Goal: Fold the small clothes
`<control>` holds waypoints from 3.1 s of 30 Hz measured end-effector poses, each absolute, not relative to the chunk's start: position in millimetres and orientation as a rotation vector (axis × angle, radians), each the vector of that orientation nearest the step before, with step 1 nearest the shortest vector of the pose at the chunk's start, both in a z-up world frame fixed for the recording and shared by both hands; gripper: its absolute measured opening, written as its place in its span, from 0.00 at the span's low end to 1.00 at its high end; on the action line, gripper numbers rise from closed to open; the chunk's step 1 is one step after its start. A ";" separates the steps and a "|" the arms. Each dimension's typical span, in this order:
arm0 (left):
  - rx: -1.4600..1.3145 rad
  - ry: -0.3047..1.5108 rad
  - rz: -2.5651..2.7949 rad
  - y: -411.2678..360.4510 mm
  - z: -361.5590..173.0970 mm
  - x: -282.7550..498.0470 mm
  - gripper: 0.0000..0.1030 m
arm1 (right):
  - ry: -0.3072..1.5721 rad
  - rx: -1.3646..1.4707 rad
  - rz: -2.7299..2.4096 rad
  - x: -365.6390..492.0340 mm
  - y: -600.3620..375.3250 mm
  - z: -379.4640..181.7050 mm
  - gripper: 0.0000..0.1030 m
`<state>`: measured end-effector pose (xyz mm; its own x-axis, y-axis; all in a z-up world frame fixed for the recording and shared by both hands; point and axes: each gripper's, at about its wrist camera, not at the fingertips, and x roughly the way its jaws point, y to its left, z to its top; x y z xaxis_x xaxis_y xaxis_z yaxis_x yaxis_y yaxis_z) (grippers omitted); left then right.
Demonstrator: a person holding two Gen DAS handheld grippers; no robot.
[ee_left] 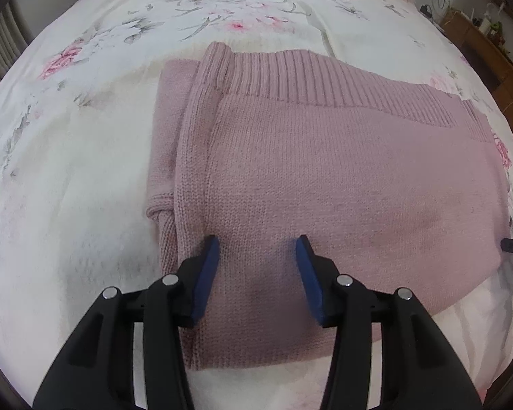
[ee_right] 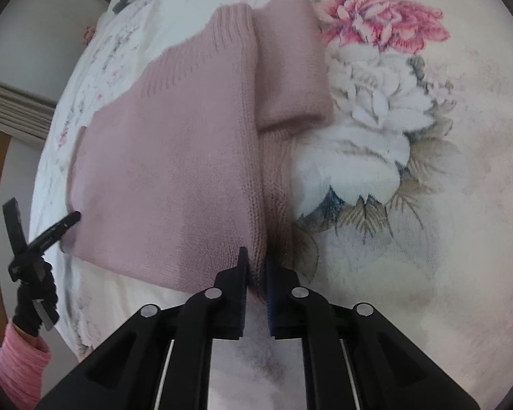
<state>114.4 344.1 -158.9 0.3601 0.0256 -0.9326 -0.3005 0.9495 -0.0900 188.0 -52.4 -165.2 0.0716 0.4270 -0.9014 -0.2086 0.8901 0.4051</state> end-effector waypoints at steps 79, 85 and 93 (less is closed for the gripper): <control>-0.847 1.064 -0.102 326.5 -133.4 185.6 0.55 | 1.323 0.239 0.696 237.8 94.1 -75.3 0.45; -0.939 1.093 -0.128 303.5 -153.1 211.5 0.56 | 1.339 0.239 0.556 242.3 32.0 -94.6 0.47; -1.039 1.110 -0.142 285.8 -177.1 234.4 0.56 | 1.408 0.302 0.497 228.5 -21.2 -138.7 0.47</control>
